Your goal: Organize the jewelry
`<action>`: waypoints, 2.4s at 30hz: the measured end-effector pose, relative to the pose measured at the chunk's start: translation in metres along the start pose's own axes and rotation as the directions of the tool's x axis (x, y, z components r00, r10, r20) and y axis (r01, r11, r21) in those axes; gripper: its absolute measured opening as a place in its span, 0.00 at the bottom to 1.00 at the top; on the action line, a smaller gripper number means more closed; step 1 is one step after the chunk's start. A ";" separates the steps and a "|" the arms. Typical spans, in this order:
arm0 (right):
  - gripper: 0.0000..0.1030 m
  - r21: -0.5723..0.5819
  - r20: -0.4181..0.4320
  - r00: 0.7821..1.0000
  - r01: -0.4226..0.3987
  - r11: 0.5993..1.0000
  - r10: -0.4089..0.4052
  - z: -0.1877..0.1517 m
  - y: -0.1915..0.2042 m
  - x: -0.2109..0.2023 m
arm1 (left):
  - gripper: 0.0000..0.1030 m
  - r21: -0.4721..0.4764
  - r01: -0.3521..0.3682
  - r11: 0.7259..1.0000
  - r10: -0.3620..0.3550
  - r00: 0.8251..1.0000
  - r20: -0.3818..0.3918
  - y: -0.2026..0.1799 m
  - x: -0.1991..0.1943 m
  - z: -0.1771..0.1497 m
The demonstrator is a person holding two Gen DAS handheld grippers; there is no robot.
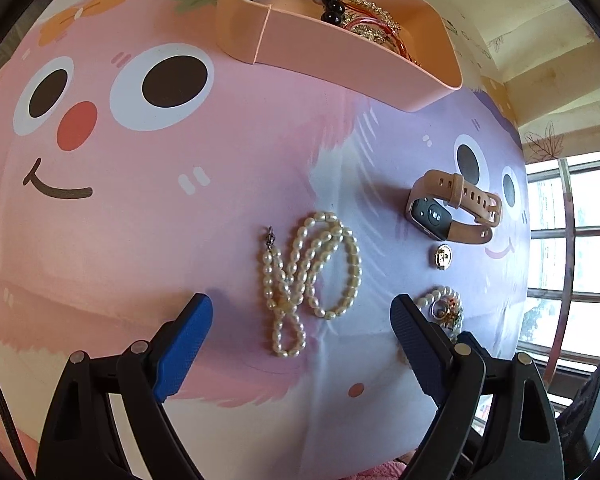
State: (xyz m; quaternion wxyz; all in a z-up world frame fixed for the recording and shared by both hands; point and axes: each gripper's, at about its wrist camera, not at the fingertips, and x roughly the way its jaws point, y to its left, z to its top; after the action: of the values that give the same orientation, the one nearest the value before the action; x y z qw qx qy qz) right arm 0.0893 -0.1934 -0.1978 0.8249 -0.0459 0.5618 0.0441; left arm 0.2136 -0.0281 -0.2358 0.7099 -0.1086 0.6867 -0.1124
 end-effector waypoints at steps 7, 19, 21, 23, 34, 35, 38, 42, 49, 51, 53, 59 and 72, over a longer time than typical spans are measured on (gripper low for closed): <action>0.23 -0.096 -0.003 1.000 0.003 0.995 -0.004 0.001 0.004 0.001 | 0.86 -0.042 -0.084 0.996 0.086 0.995 0.042 -0.013 0.005 -0.005; 0.19 -0.193 -0.031 0.997 -0.078 0.978 0.073 -0.004 -0.002 0.005 | 0.88 -0.006 -0.295 0.955 0.293 0.945 0.144 -0.052 0.022 -0.022; 0.19 -0.202 -0.028 0.996 -0.085 0.976 0.081 -0.003 -0.004 0.006 | 0.88 -0.005 -0.294 0.956 0.291 0.944 0.156 -0.053 0.022 -0.025; 0.19 -0.202 -0.027 0.996 -0.092 0.975 0.089 -0.003 -0.005 0.006 | 0.83 -0.001 -0.295 0.956 0.291 0.941 0.173 -0.052 0.020 -0.030; 0.19 -0.173 -0.022 0.993 -0.119 0.978 0.117 -0.003 -0.010 0.006 | 0.17 -0.002 -0.291 0.957 0.286 0.937 0.202 -0.054 0.002 -0.045; 0.19 -0.166 -0.025 0.992 -0.123 0.979 0.120 -0.003 -0.011 0.006 | 0.17 -0.007 -0.286 0.958 0.281 0.938 0.203 -0.055 0.000 -0.044; 0.19 -0.149 -0.030 0.991 -0.130 0.980 0.127 -0.001 -0.012 0.007 | 0.17 -0.023 -0.258 0.966 0.257 0.944 0.206 -0.053 -0.003 -0.046; 0.19 -0.144 -0.031 0.992 -0.125 0.982 0.122 -0.001 -0.012 0.007 | 0.12 -0.012 -0.266 0.964 0.262 0.940 0.220 -0.047 -0.008 -0.048; 0.19 -0.122 -0.034 0.994 -0.109 0.986 0.106 0.000 -0.011 0.008 | 0.11 -0.005 -0.214 0.977 0.209 0.952 0.223 -0.030 -0.012 -0.049; 0.19 -0.117 -0.037 0.994 -0.104 0.988 0.101 0.000 -0.011 0.008 | 0.10 0.013 -0.192 0.981 0.185 0.960 0.211 -0.026 -0.014 -0.050; 0.19 -0.112 -0.042 0.994 -0.109 0.988 0.105 0.000 -0.011 0.007 | 0.02 0.027 -0.169 0.985 0.159 0.962 0.220 -0.020 -0.021 -0.049; 0.19 -0.095 -0.030 0.995 -0.099 0.991 0.096 0.004 -0.010 0.002 | 0.02 0.078 -0.148 0.986 0.127 0.966 0.226 -0.012 -0.035 -0.047; 0.19 0.022 0.005 0.996 -0.088 0.996 0.088 0.030 0.006 -0.023 | 0.02 0.160 -0.083 0.984 0.041 0.969 0.245 0.011 -0.088 -0.020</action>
State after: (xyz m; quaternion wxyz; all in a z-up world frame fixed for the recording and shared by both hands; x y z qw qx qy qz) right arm 0.1074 -0.1840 -0.1655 0.8238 -0.0121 0.5618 0.0743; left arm 0.1910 0.0093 -0.1561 0.7978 -0.0393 0.5866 -0.1338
